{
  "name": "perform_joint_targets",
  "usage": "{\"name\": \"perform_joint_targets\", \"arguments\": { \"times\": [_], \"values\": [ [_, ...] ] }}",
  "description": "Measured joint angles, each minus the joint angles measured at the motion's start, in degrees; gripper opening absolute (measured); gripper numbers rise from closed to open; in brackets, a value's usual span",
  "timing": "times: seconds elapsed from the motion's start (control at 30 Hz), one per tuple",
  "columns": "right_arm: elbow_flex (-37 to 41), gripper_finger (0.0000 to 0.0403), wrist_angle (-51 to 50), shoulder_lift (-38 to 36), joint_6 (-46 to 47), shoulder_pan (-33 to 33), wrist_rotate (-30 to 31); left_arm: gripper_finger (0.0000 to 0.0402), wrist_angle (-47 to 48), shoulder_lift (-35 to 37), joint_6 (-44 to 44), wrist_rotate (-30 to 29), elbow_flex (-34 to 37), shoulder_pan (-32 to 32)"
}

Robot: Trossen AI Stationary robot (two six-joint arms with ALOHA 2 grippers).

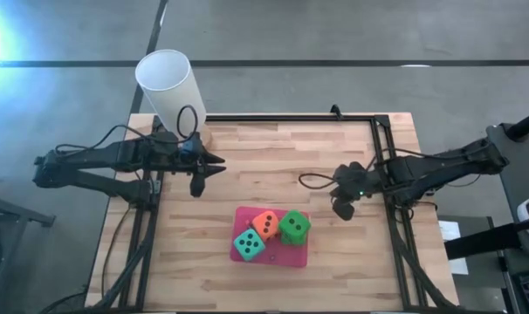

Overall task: Pick & Place Dice
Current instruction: Put the small yellow dice into the pink bin

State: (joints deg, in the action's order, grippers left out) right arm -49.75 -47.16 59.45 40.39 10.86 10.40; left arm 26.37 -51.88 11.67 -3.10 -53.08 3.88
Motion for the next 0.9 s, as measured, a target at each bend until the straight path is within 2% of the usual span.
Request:
{"name": "perform_joint_targets", "arguments": {
  "times": [0.27, 0.5, 0.67, 0.9],
  "values": [
    [1.4, 0.0017, 1.3, 2.2, 2.2, -2.4, -0.3, 0.0125, -0.2, 0.0, 1.8, -0.6, 0.0, 0.0],
    [1.5, 0.0081, 1.3, 7.4, 3.5, -3.1, -0.6, 0.012, -0.8, 0.0, 1.9, -0.6, 0.0, 0.0],
    [1.5, 0.0129, 1.1, 12.8, 9.1, -4.9, -2.3, 0.0122, -0.9, 0.0, 1.9, -0.6, 0.0, 0.0],
    [1.5, 0.0158, 1.5, 20.4, 9.3, -8.3, -7.6, 0.0121, -0.9, 0.0, 2.3, -0.7, 0.0, 0.0]
  ]
}}
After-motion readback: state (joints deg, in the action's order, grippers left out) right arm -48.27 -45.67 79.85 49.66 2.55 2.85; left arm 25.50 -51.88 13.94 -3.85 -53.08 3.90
